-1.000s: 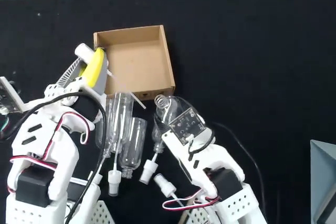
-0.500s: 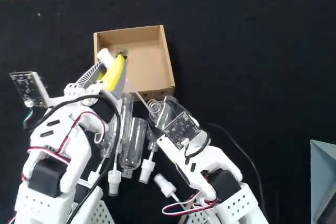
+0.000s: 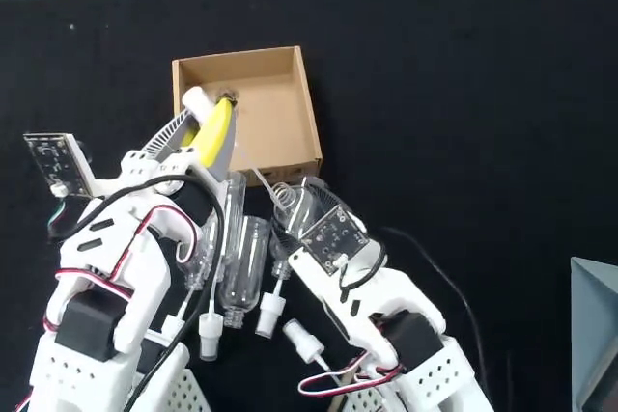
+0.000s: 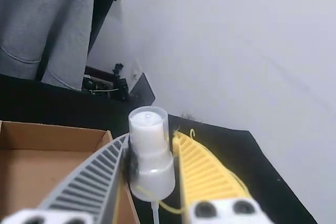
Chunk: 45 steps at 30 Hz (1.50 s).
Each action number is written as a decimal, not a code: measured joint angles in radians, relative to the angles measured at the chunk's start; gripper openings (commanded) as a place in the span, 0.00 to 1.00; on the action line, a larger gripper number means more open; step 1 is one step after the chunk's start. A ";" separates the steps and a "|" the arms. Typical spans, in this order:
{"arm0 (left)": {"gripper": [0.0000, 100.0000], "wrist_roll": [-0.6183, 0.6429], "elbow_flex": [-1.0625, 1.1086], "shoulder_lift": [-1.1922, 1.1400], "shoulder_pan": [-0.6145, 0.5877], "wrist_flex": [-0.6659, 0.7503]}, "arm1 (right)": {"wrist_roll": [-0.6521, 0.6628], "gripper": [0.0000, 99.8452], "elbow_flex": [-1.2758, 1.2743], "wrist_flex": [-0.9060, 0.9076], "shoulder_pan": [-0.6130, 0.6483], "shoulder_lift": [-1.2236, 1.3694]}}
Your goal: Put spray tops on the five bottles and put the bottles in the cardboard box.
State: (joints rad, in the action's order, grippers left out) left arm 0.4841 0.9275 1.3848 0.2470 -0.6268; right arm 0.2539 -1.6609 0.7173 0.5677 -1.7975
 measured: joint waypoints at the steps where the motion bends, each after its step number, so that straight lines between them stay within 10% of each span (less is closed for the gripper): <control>1: 0.03 -0.006 0.000 0.000 0.000 0.002 | 0.000 0.08 0.000 0.000 0.000 0.000; 45: 0.03 -0.049 0.150 -0.002 0.021 0.163 | 0.000 0.08 0.000 0.000 0.005 0.000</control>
State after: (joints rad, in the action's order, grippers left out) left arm 0.4350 1.0779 1.3832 0.2685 -0.4641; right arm 0.2539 -1.6609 0.7173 0.5723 -1.7975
